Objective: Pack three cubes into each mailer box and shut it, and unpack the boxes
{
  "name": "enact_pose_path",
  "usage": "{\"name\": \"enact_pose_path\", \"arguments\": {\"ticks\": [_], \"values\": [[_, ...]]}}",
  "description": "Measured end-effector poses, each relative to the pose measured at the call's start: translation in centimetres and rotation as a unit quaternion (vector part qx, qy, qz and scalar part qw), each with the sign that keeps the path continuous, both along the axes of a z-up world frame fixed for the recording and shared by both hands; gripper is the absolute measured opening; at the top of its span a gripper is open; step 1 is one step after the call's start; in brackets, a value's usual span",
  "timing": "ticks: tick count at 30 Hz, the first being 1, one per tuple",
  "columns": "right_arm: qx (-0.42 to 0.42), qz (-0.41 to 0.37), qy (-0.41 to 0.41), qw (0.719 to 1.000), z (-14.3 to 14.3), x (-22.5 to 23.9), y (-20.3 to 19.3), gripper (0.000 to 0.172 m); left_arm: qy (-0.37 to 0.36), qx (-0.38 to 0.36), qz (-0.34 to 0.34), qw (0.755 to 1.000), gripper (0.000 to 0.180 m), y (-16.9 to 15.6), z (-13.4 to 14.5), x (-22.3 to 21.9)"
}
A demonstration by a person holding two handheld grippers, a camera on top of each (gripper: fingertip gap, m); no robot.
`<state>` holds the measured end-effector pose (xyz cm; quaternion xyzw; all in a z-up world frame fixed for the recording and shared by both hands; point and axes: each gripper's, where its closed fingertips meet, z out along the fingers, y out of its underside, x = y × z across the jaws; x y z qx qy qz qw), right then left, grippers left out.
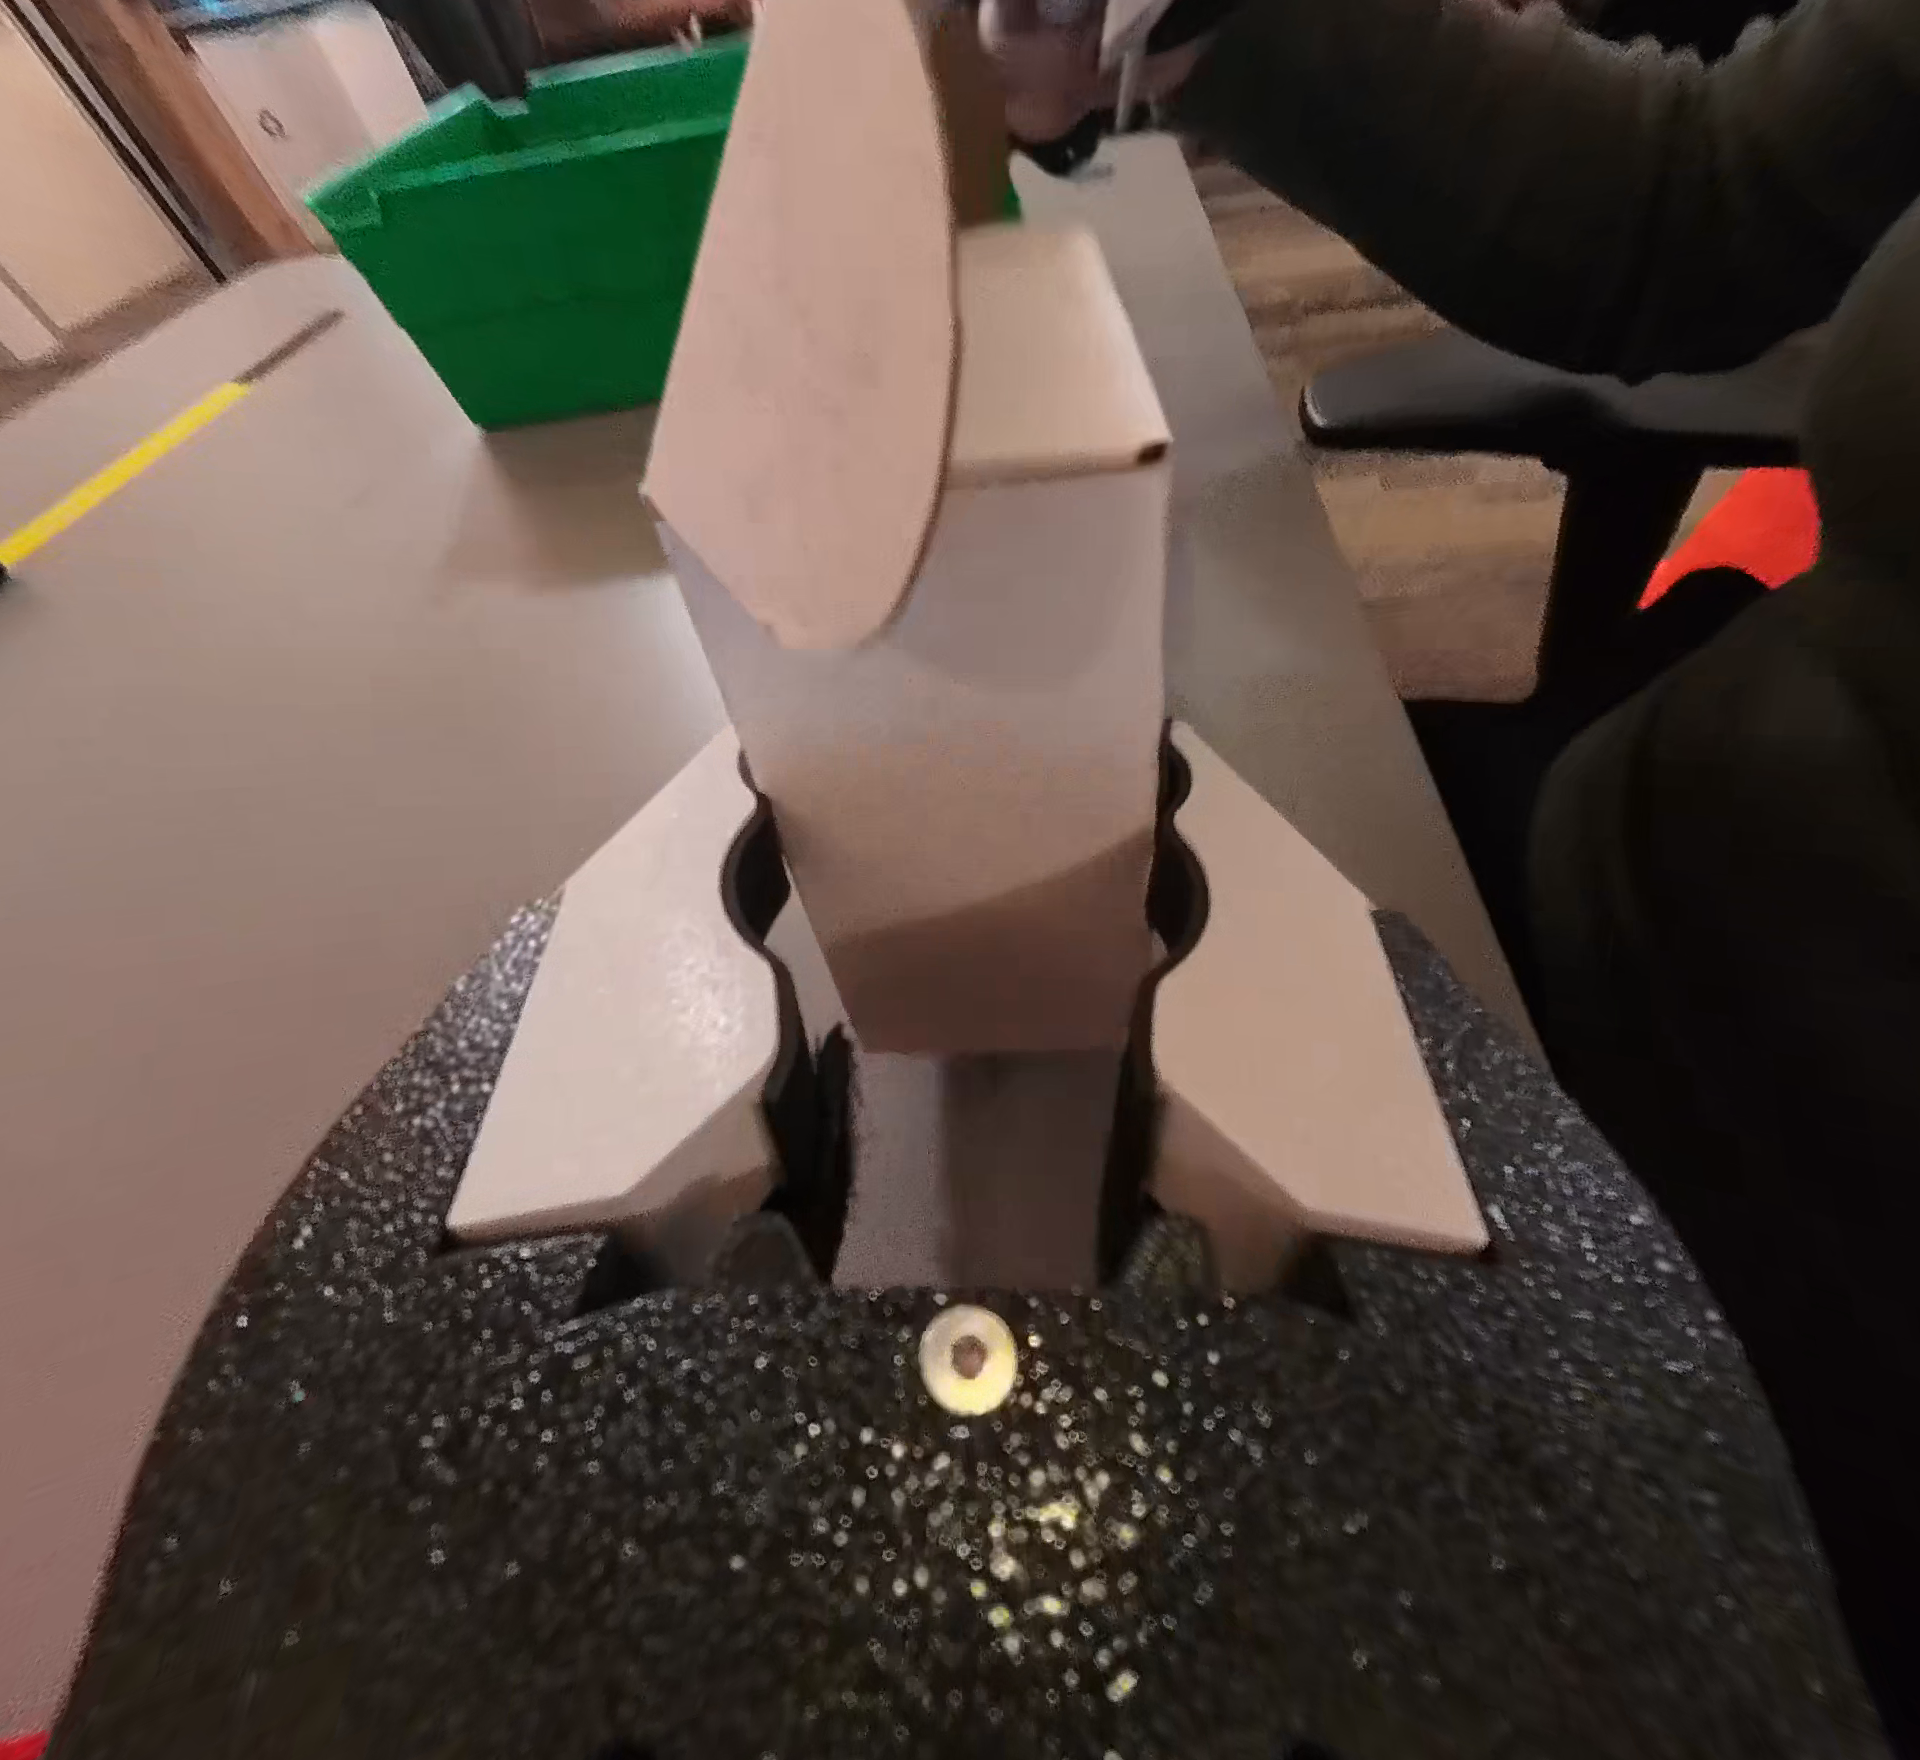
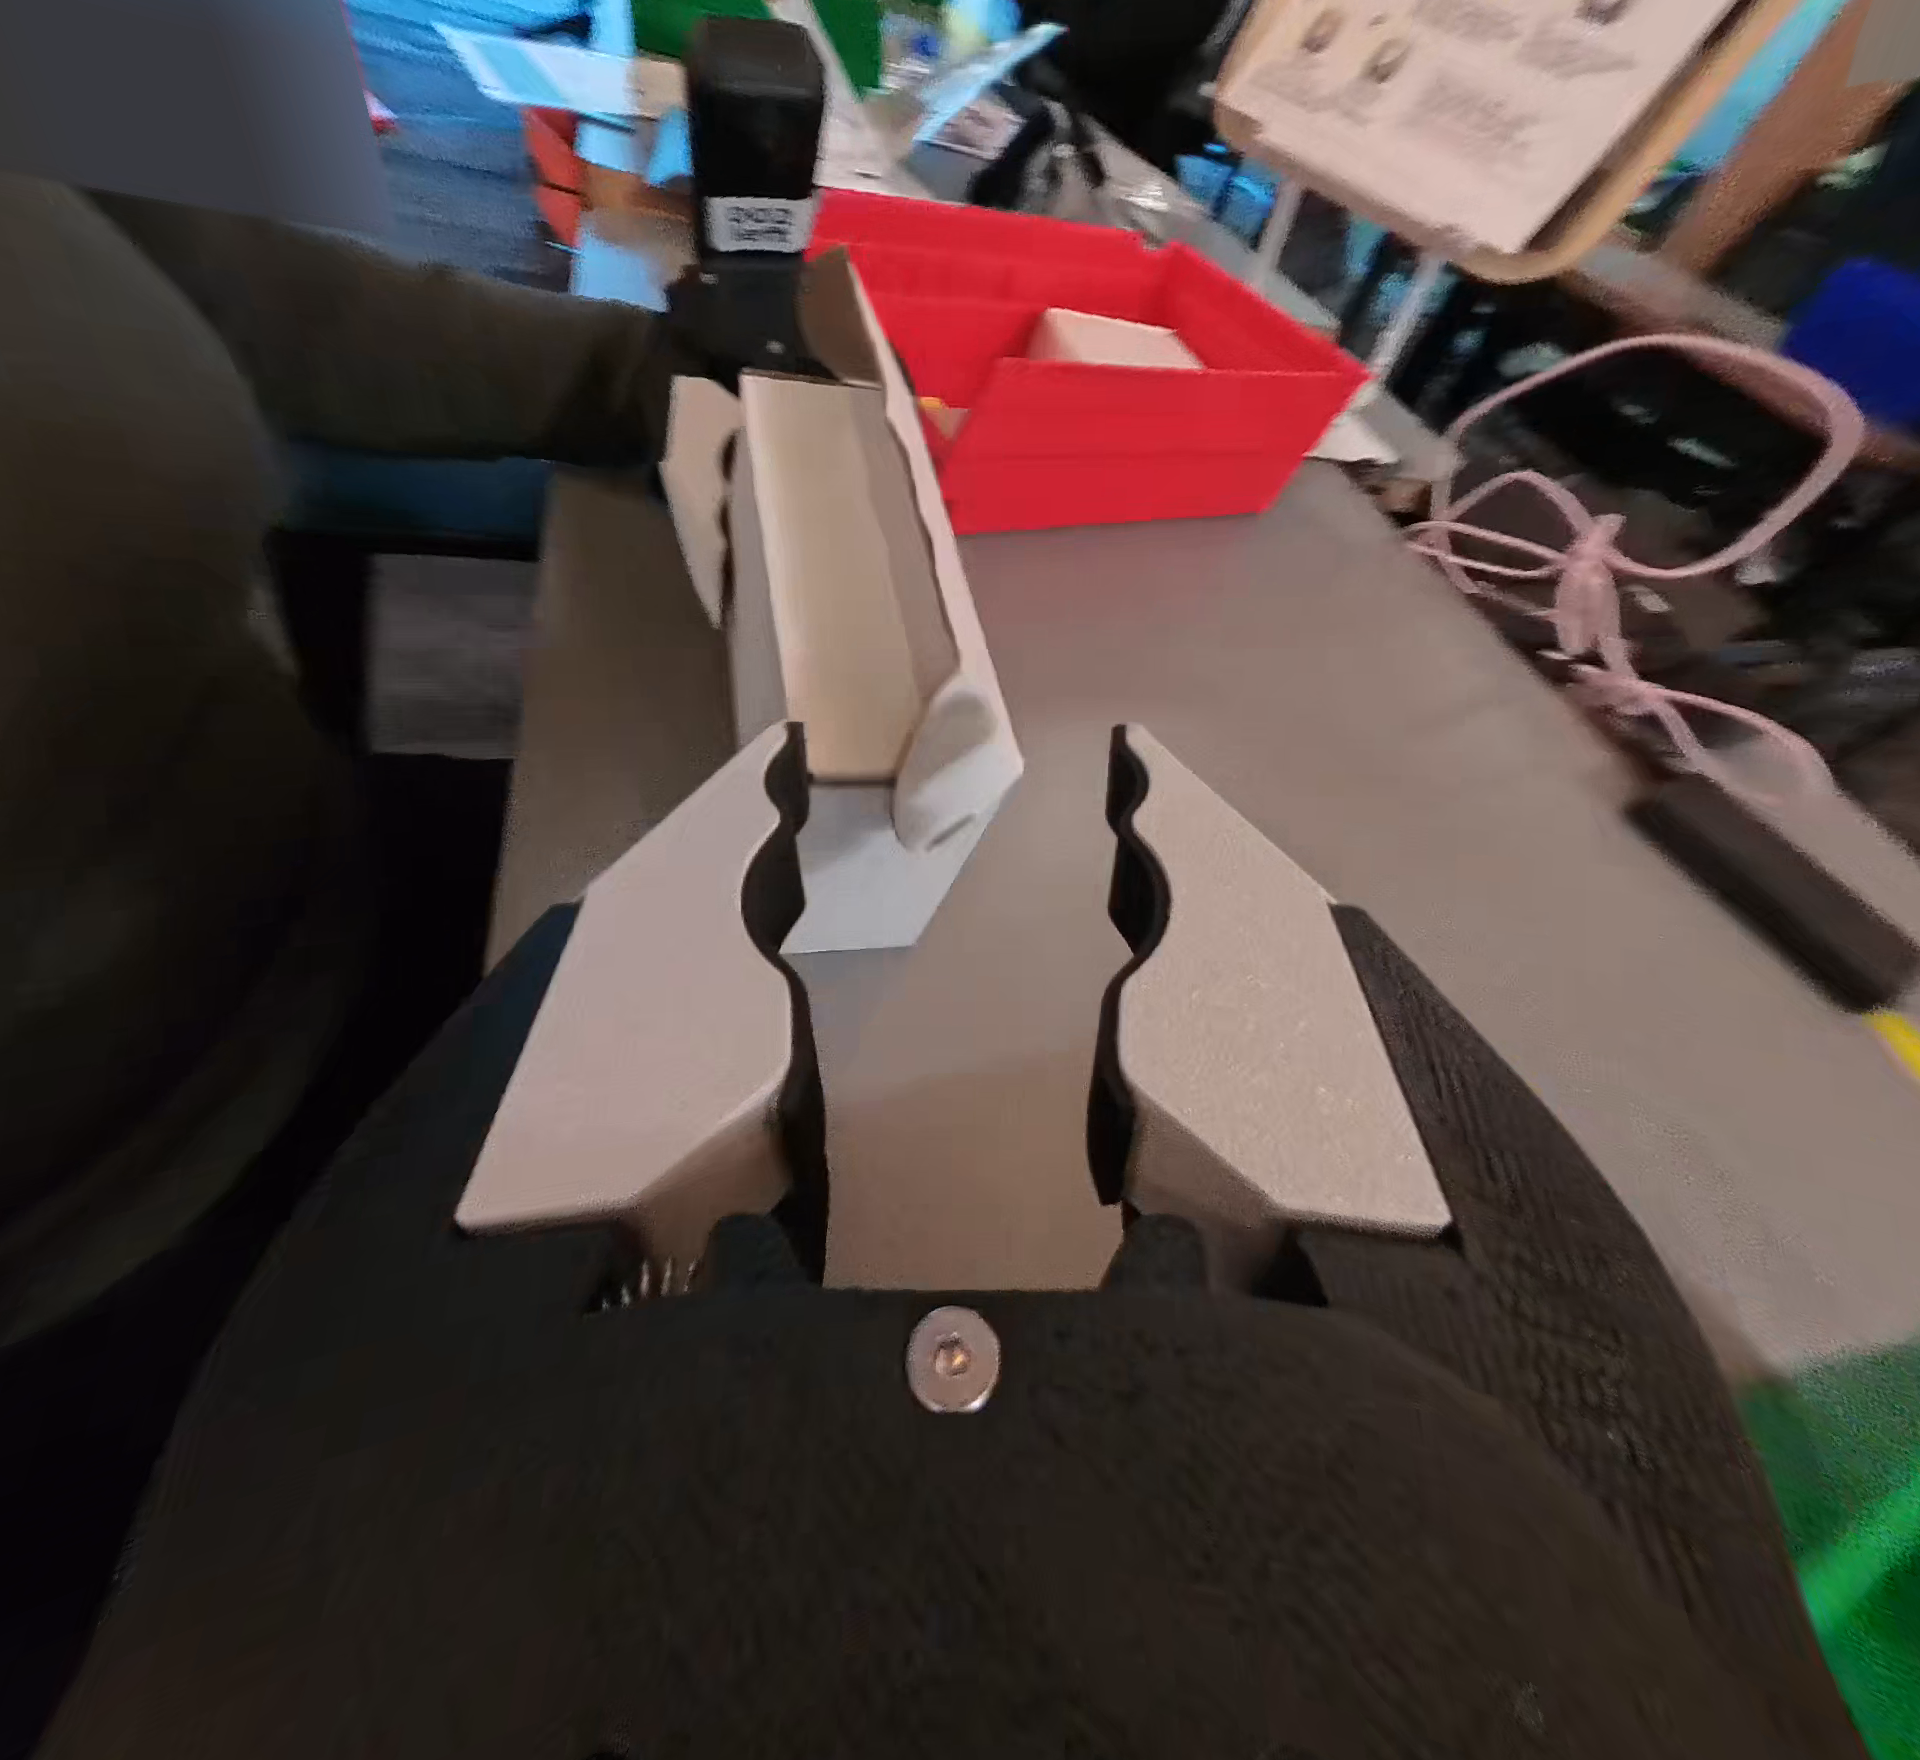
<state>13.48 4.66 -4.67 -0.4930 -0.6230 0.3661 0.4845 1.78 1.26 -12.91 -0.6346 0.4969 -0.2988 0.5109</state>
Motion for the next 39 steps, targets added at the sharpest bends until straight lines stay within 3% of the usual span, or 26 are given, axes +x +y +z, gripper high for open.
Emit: {"name": "enact_pose_path", "arguments": {"ticks": [4, 11, 16, 27, 33, 35, 39], "values": [[-0.033, 0.078, -0.001, 0.996, -1.6, -0.4, -1.0, 0.064, 0.04, -0.017, -0.027, 0.999, 0.069, -1.0, -1.3, 0.1], [-0.1, 0.21, -0.02, 0.972, -1.6, -1.0, -4.1, 0.062, 0.054, -0.054, -0.037, 0.996, 0.069, -1.0, -2.0, 0.2], [-0.126, 0.224, -0.025, 0.966, -1.9, -1.9, -3.8, 0.041, 0.068, -0.063, -0.042, 0.995, 0.069, -1.1, -2.4, 0.3], [-0.288, 0.101, 0.057, 0.95, -0.8, -3.0, -1.6, 0.033, 0.062, -0.091, 0.008, 0.994, 0.068, -0.9, -2.5, 0.3], [-0.215, 0.096, 0.066, 0.97, -1.0, -2.7, -1.9, 0.032, 0.063, -0.086, 0.012, 0.994, 0.068, -1.2, -2.6, 0.3], [-0.202, 0.106, 0.06, 0.972, -1.1, -2.6, -2.1, 0.033, 0.038, -0.094, -0.018, 0.995, 0.078, -2.1, -1.7, 0.2], [-0.195, 0.117, 0.054, 0.972, -1.1, -2.5, -2.2, 0.033, -0.061, -0.099, -0.05, 0.992, 0.102, -2.8, 3.6, -1.9]]}}
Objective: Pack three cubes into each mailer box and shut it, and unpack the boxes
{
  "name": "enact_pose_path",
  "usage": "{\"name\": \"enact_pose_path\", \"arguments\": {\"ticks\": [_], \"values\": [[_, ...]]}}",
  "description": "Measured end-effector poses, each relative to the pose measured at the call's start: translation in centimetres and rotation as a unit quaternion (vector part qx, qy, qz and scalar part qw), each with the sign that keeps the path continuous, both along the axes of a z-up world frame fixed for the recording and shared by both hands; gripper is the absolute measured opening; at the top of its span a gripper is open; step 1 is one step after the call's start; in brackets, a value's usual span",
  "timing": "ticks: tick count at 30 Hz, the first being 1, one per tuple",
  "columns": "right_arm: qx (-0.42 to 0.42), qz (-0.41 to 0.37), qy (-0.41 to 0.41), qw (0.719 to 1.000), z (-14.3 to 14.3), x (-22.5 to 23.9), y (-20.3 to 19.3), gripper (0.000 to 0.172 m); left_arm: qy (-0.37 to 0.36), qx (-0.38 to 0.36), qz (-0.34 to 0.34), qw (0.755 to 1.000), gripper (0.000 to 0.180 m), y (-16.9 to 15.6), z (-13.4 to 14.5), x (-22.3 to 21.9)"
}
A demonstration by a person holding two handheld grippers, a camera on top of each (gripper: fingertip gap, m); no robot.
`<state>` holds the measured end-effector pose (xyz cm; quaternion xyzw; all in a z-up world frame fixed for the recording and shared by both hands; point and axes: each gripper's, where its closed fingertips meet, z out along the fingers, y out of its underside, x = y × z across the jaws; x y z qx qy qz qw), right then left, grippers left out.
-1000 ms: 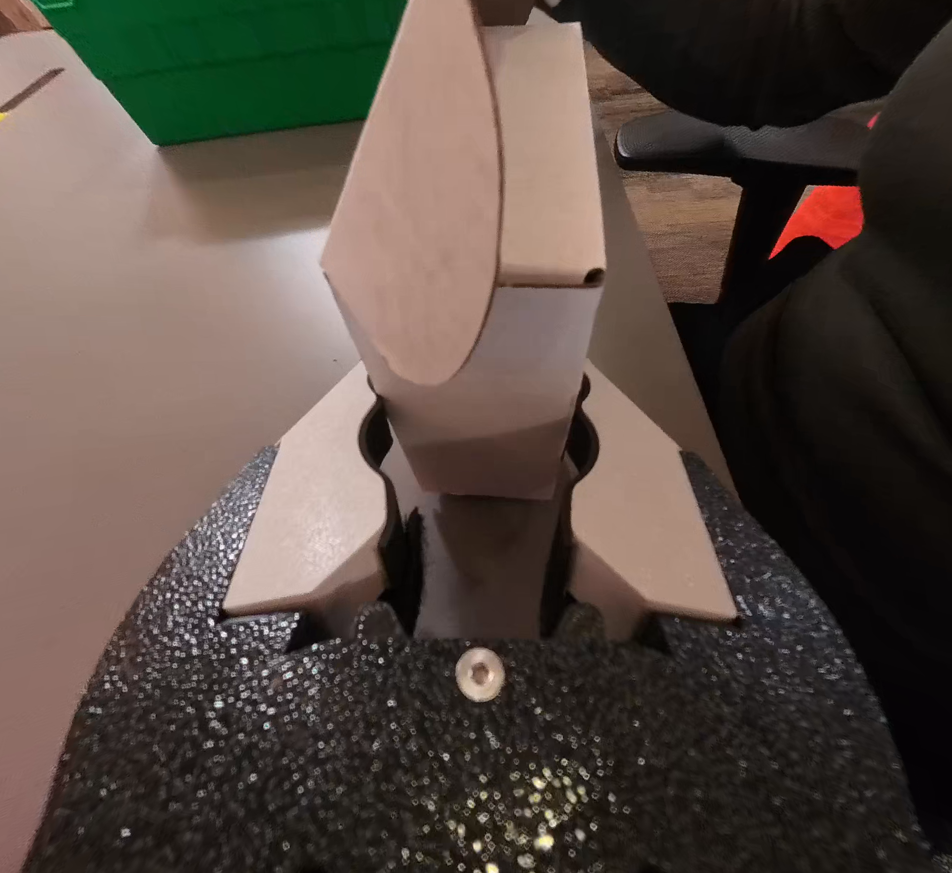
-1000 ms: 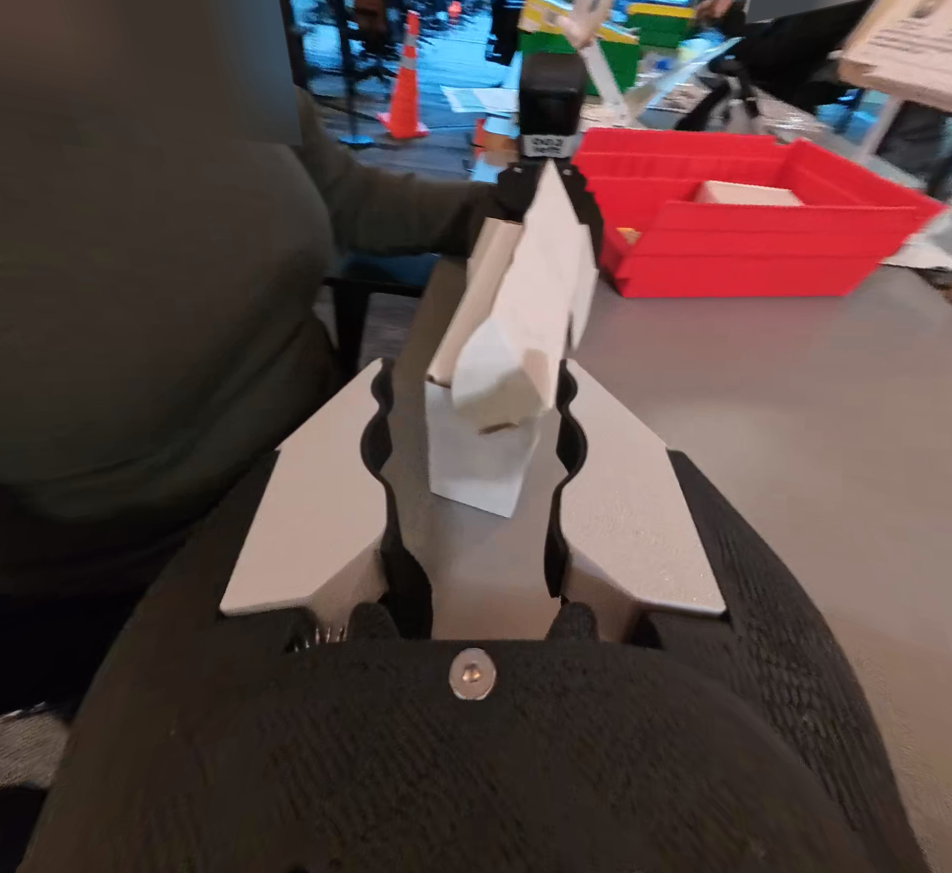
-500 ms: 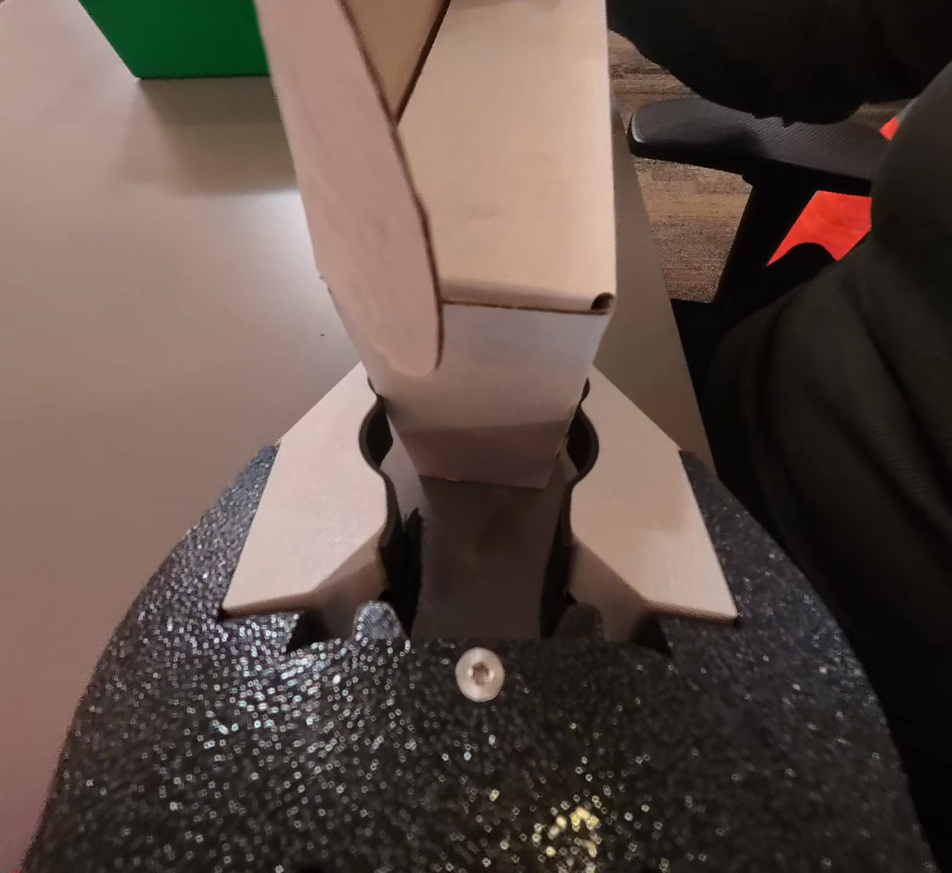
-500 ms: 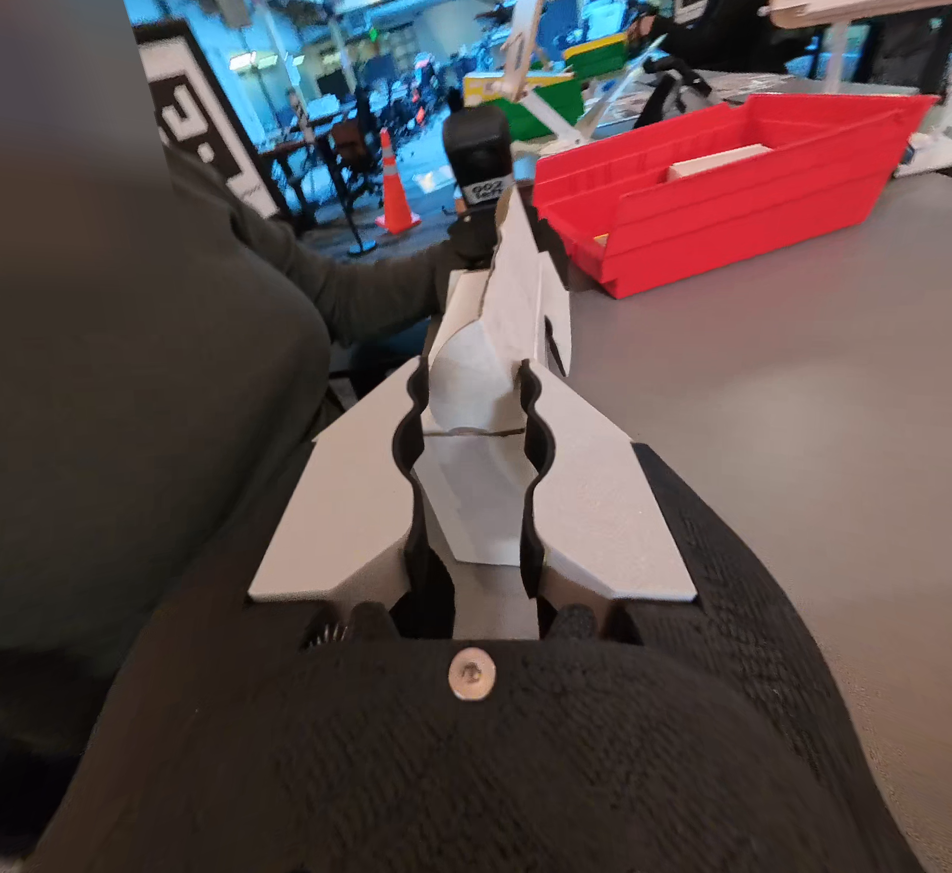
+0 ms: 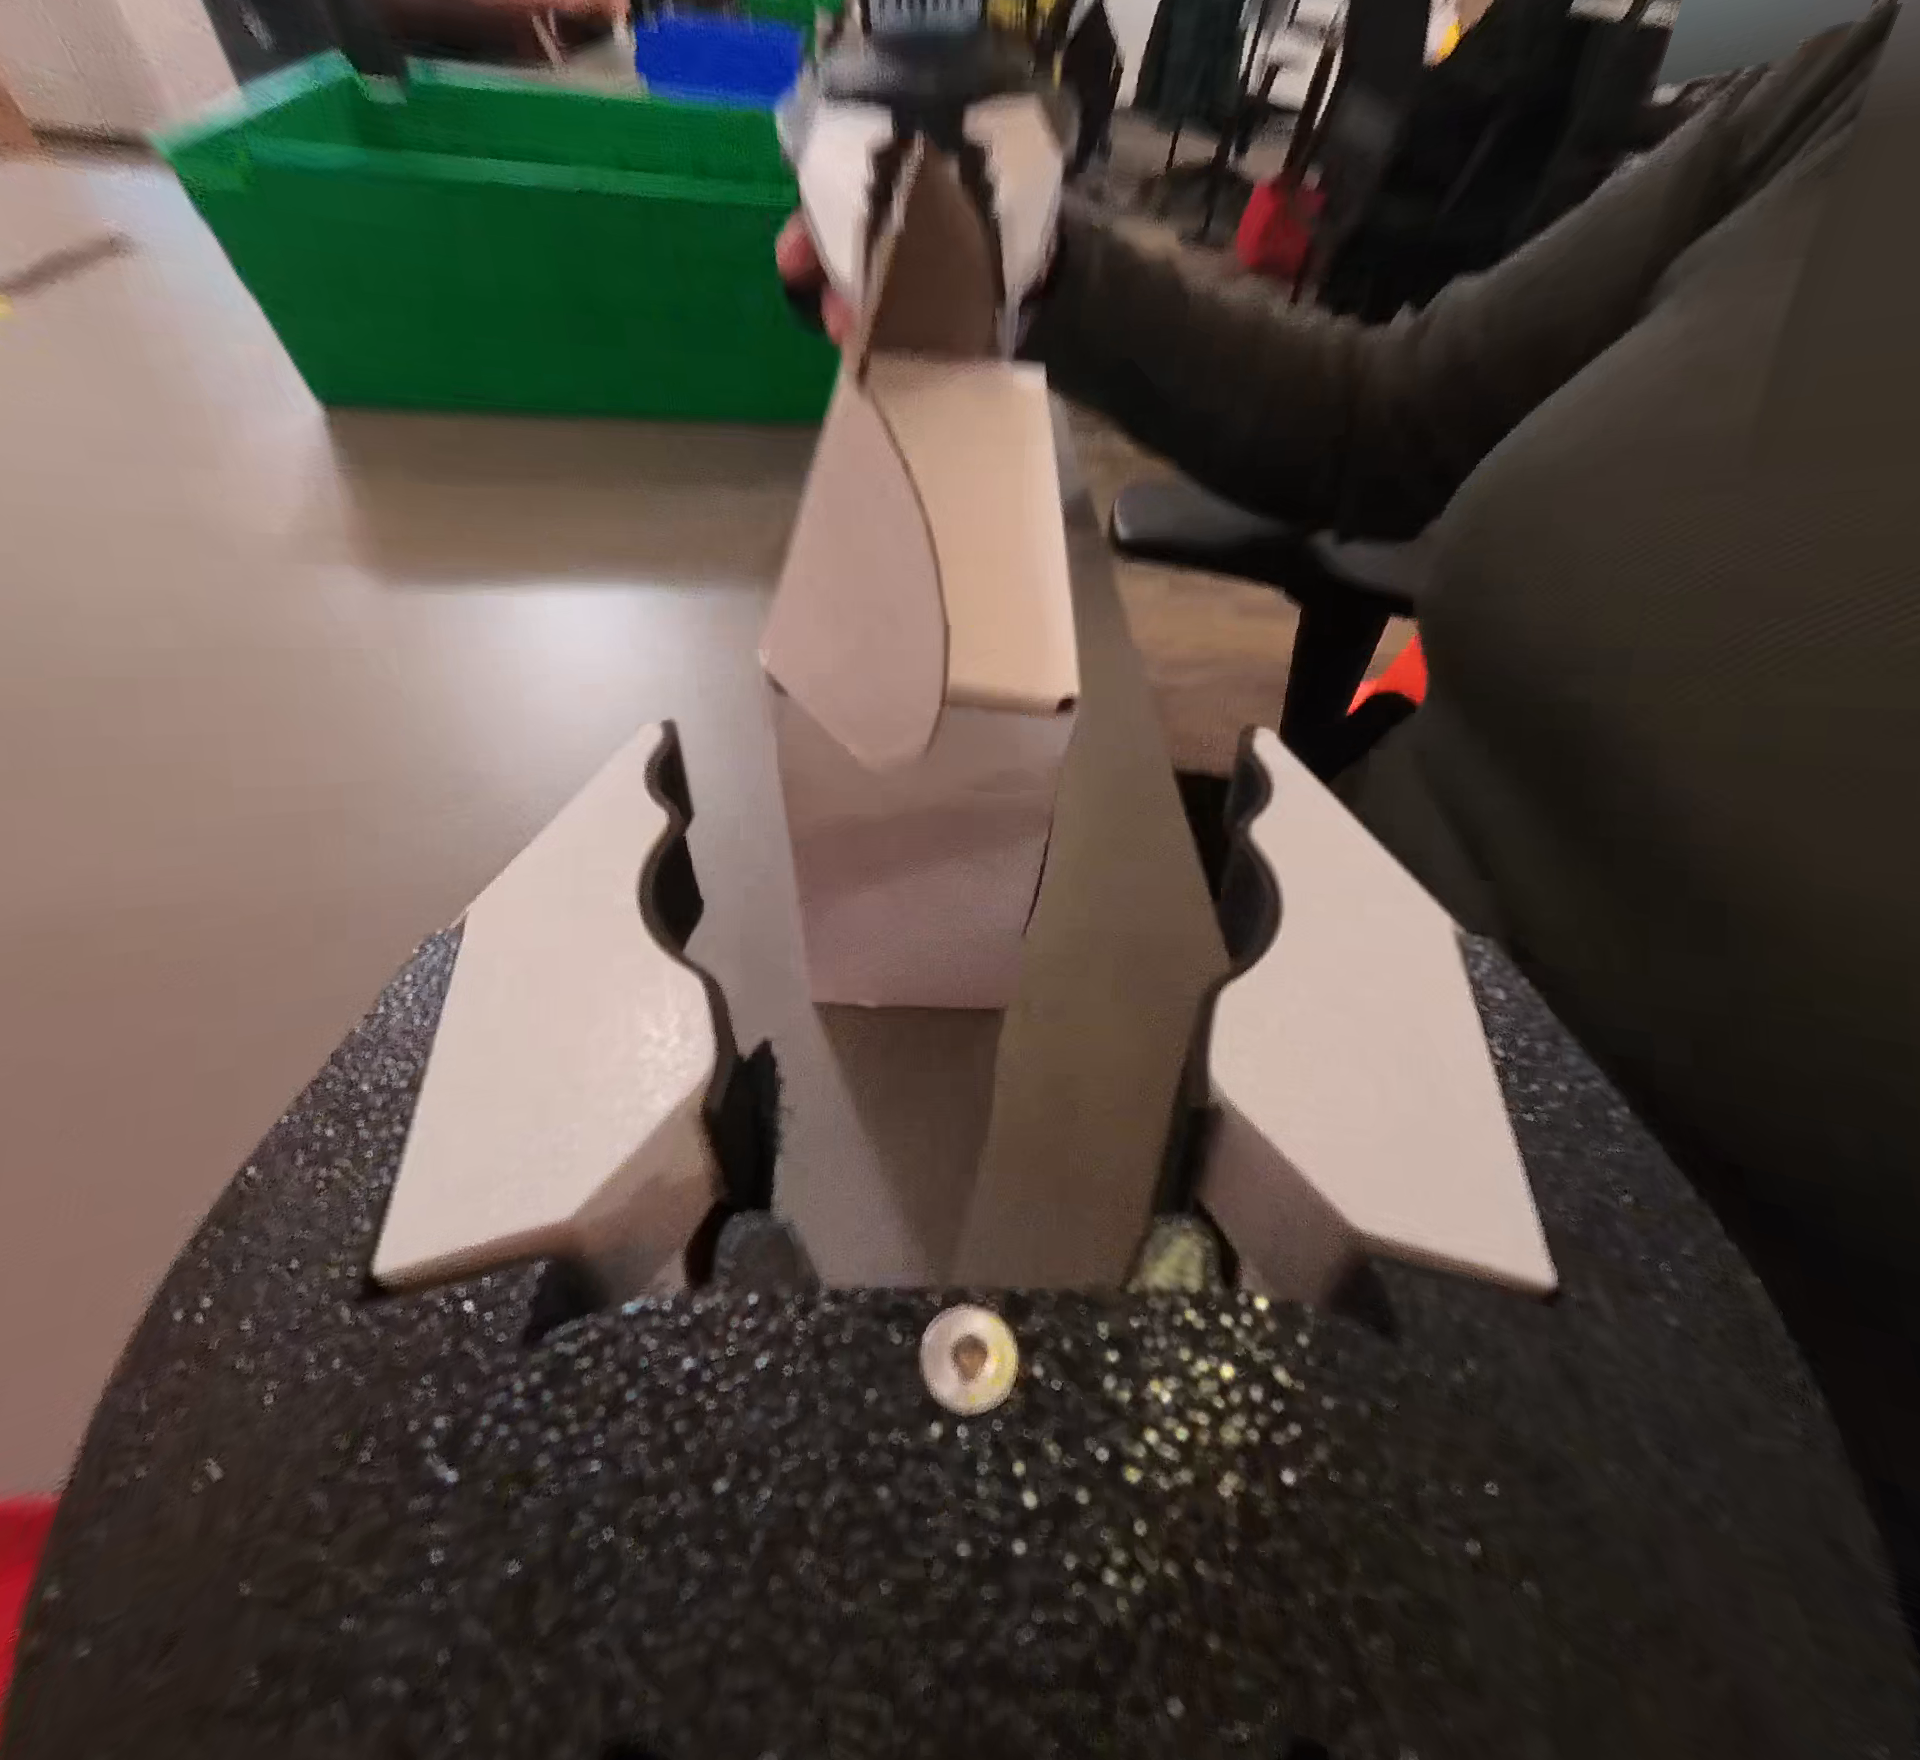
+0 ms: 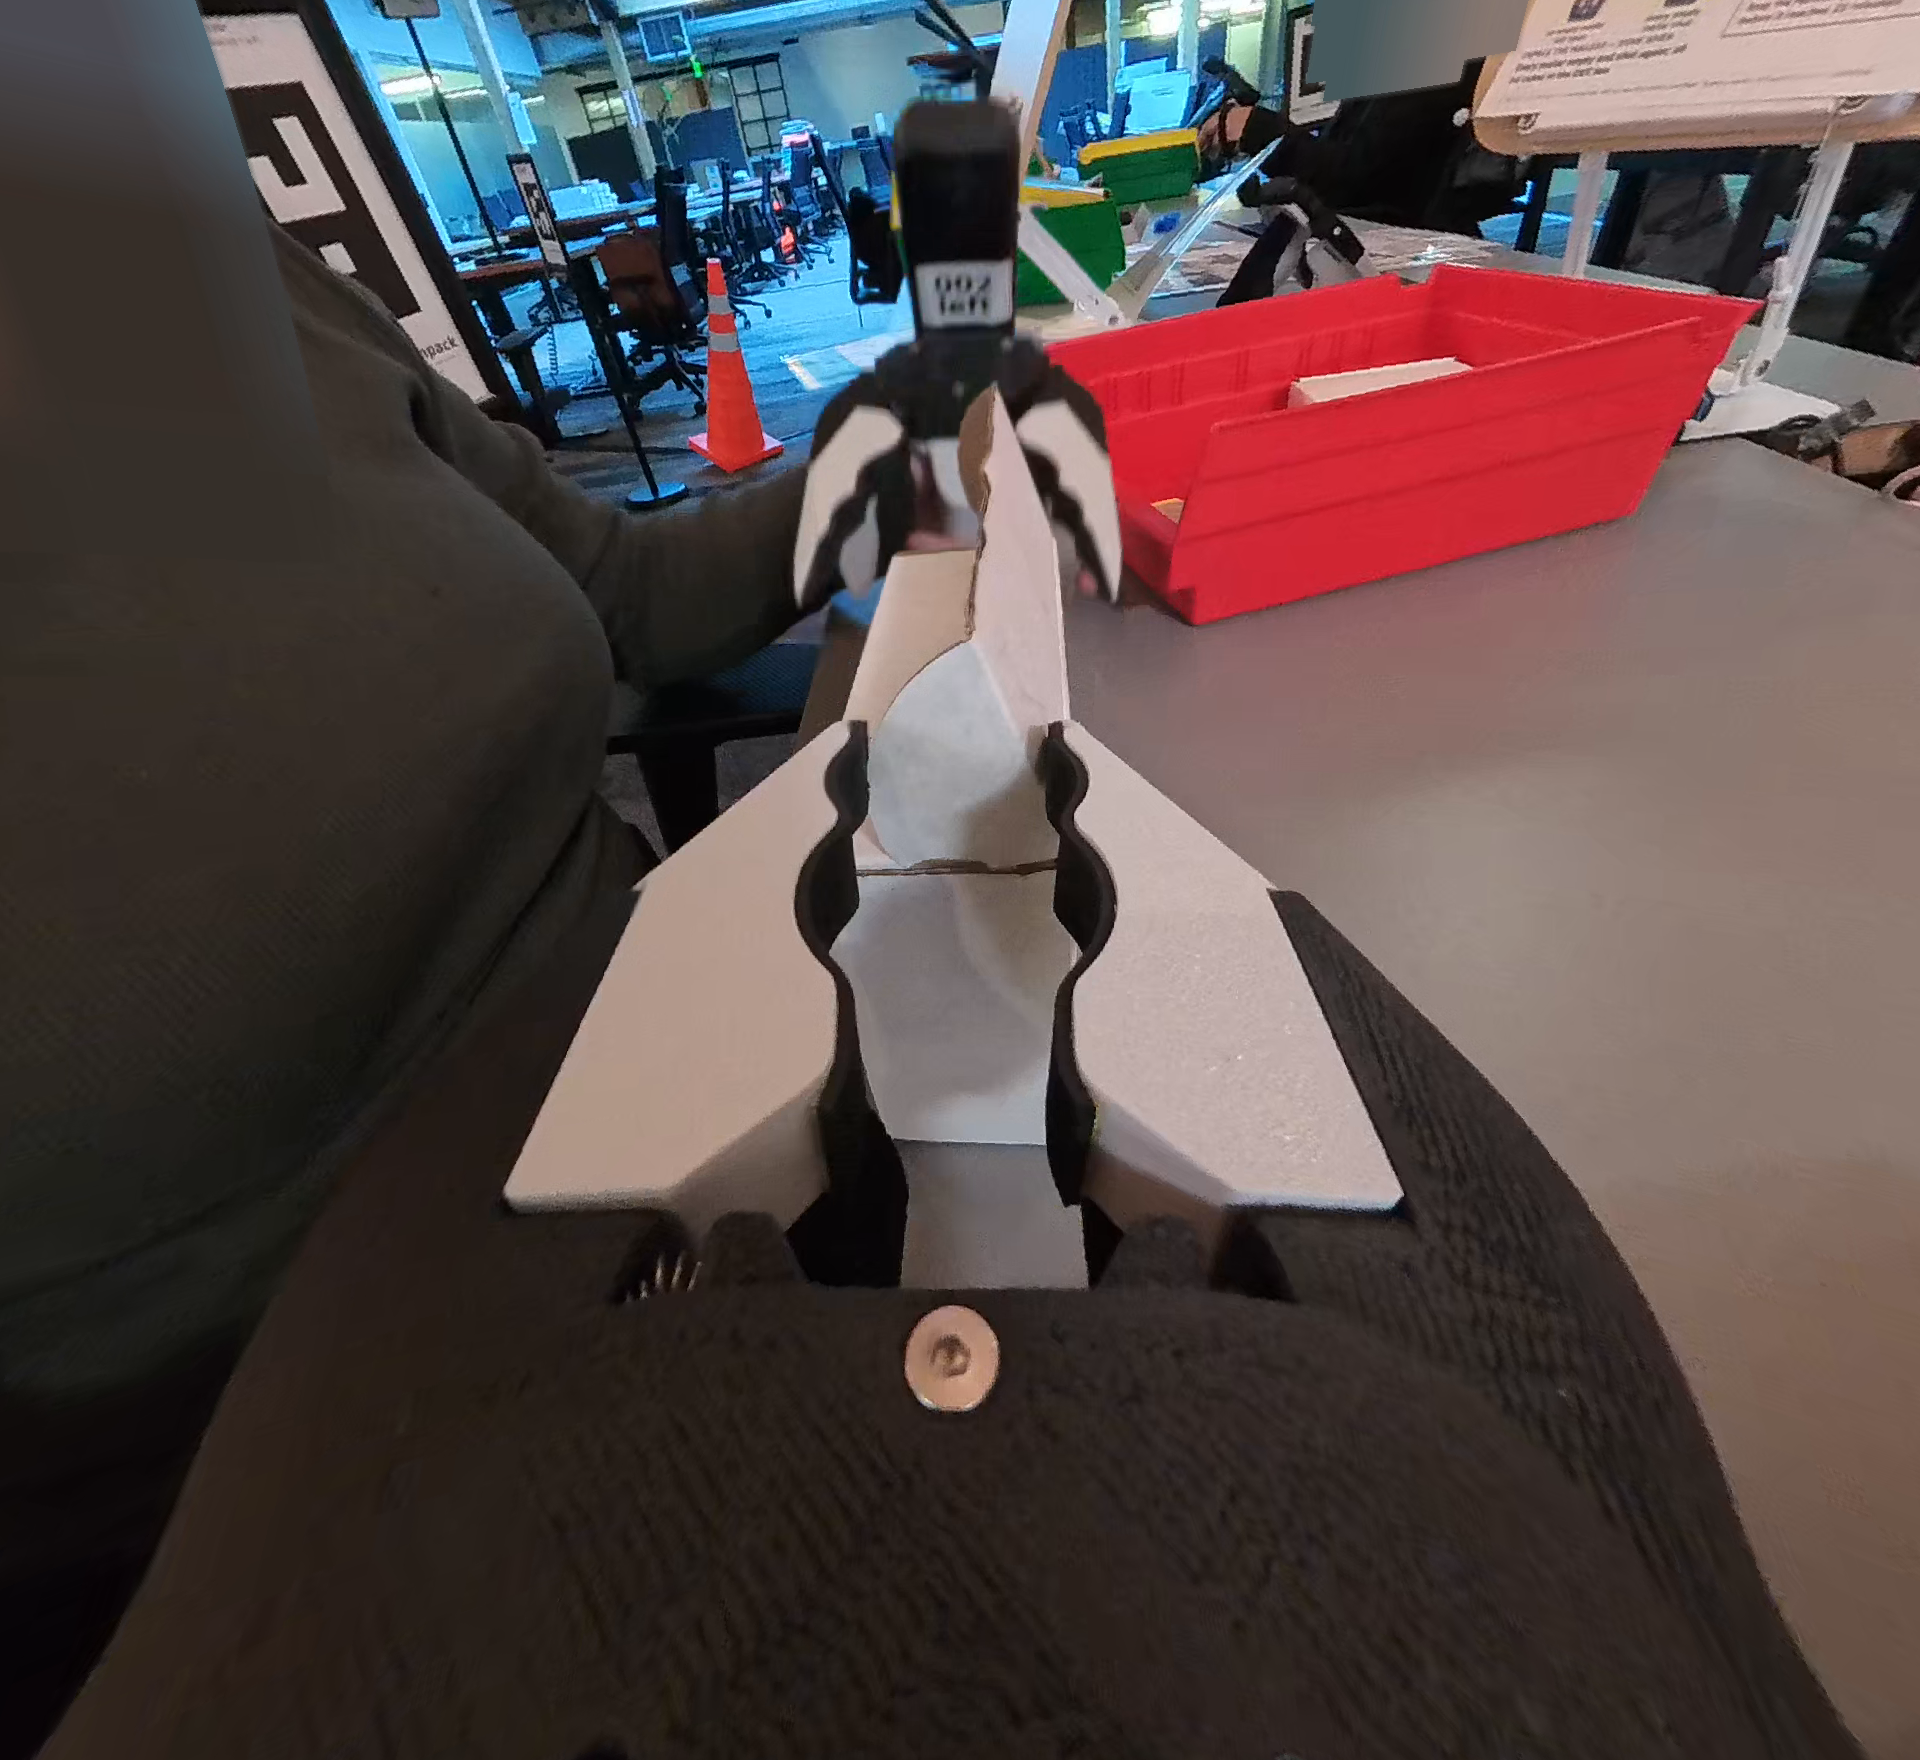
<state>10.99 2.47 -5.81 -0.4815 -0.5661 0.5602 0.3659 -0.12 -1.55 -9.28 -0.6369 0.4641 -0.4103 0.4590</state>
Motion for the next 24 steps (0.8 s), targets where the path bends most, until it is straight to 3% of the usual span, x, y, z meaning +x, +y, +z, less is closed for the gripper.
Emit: {"name": "enact_pose_path", "arguments": {"ticks": [4, 7, 9, 13, 17, 24], "values": [[-0.004, 0.018, 0.001, 1.0, 0.0, 0.2, -0.2, 0.033, -0.009, 0.053, -0.067, 0.996, 0.095, -0.9, 4.3, -1.9], [-0.019, 0.036, 0.005, 0.999, 0.1, 0.2, -0.2, 0.033, 0.006, 0.003, -0.134, 0.991, 0.086, -0.4, 5.8, -2.7], [-0.03, 0.043, 0.007, 0.999, 0.1, 0.2, -0.1, 0.033, 0.014, -0.041, -0.177, 0.983, 0.078, -0.2, 5.9, -2.7], [-0.036, 0.043, 0.013, 0.998, 0.1, 0.2, 0.0, 0.033, 0.064, -0.078, -0.223, 0.97, 0.06, -0.4, 3.7, -1.6], [-0.036, 0.038, 0.02, 0.998, 0.1, 0.2, -0.1, 0.033, 0.065, -0.057, -0.217, 0.972, 0.039, -0.3, 2.9, -0.5], [-0.017, 0.013, 0.026, 0.999, 0.1, 0.4, 0.1, 0.033, 0.047, -0.033, -0.139, 0.989, 0.037, 0.6, 3.3, 0.2]]}}
